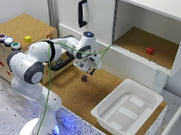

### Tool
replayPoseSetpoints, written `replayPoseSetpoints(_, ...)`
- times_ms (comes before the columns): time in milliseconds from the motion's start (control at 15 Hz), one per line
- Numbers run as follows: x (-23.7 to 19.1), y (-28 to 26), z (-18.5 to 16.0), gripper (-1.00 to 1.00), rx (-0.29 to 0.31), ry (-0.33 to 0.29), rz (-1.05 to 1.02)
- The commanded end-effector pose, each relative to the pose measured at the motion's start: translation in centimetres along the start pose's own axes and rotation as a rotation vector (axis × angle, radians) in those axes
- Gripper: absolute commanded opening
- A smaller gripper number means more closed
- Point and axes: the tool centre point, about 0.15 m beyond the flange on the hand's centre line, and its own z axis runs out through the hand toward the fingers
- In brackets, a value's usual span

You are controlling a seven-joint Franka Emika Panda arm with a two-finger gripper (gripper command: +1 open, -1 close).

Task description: Push the purple block to the left

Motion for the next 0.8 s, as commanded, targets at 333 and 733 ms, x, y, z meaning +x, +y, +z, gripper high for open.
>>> replayPoseSetpoints(333, -7.0, -5.9, -11.4, 1.00, -0.024, 0.151, -0.077)
replayPoseSetpoints(733, -11.2, -7.7, -10.6, 1.00, 0.138, 0.048, -0.235)
